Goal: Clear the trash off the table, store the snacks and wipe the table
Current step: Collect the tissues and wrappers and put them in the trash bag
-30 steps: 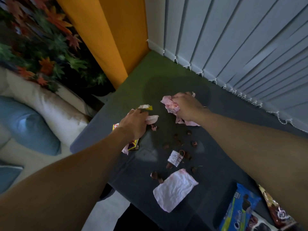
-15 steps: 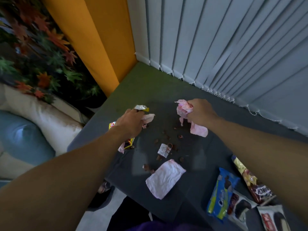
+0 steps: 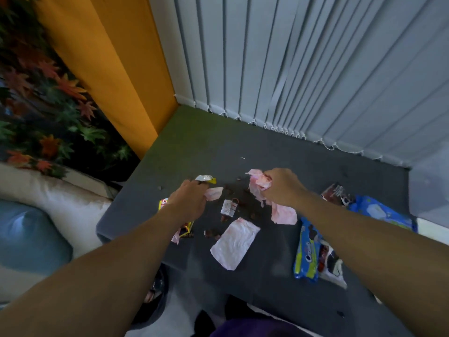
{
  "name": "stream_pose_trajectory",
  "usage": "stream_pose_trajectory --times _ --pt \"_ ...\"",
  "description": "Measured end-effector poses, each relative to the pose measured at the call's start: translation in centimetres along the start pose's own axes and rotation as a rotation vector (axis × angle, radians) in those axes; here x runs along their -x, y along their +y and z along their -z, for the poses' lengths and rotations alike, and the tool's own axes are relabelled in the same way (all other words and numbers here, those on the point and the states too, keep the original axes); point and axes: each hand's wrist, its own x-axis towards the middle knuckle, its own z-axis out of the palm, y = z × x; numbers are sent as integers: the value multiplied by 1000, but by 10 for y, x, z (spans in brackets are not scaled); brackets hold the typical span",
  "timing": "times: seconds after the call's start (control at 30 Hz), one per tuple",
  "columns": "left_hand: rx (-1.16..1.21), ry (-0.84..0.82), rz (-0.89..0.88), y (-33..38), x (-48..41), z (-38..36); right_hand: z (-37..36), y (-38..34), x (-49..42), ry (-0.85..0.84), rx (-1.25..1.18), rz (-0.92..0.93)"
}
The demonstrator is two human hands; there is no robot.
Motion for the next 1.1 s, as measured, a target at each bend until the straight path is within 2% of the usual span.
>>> stream_pose_trajectory --times 0.3,0.53,0.67,0.83,1.0,1.1 --pt "-93 2 -9 -7 35 -26 -47 -20 47 3 -11 -25" --pt "-25 -56 -5 -17 51 -41 -86 -22 52 -43 -10 36" --pt "-33 -39 19 -23 54 -45 -108 -28 36 -138 159 132" --pt "-28 -46 14 -29 55 -45 -120 -39 18 -261 318 97" --pt "11 -29 -6 -33 51 -41 -112 -38 23 -64 163 121" --pt "19 -14 -6 -33 51 -37 -97 -33 32 -3 39 94"
